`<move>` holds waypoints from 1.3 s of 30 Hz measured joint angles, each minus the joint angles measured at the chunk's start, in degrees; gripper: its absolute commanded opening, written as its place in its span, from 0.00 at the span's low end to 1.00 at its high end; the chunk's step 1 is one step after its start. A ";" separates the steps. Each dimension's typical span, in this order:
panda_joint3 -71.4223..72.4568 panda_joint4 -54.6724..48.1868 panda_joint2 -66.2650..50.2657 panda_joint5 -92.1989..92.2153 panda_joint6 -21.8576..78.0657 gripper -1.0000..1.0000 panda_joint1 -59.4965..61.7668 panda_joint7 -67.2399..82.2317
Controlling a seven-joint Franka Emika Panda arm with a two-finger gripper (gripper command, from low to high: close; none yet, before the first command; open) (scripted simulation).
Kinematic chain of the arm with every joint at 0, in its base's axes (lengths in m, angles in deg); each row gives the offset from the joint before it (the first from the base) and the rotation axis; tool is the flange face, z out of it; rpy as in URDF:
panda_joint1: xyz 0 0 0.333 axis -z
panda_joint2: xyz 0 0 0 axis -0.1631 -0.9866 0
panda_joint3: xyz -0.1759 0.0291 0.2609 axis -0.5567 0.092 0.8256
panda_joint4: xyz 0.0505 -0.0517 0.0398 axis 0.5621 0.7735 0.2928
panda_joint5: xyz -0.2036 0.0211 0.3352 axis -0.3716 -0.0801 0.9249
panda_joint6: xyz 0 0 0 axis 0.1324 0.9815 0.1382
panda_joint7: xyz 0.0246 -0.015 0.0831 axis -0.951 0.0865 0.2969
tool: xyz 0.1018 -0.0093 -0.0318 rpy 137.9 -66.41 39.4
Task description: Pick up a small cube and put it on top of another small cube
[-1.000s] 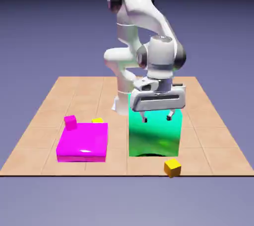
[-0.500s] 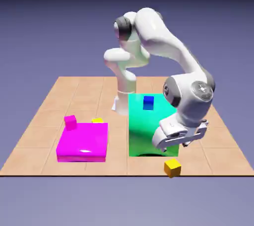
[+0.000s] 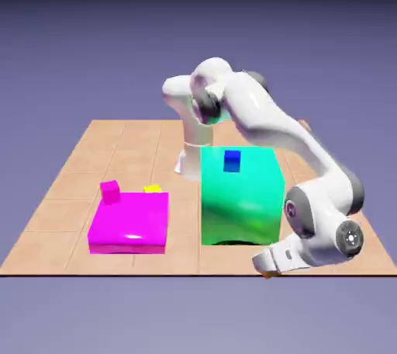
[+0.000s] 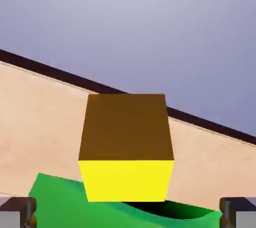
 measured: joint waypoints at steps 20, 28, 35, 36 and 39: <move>-10.02 8.51 7.29 7.66 -0.80 0.00 4.78 -1.57; -25.73 25.12 19.36 19.45 -4.56 0.00 12.82 -4.31; -39.48 39.66 29.92 29.76 -7.85 0.00 19.86 -6.71; -41.44 41.74 31.43 31.23 -8.32 0.00 20.87 -7.05; -47.33 47.97 35.95 35.65 -9.73 0.00 23.88 -8.08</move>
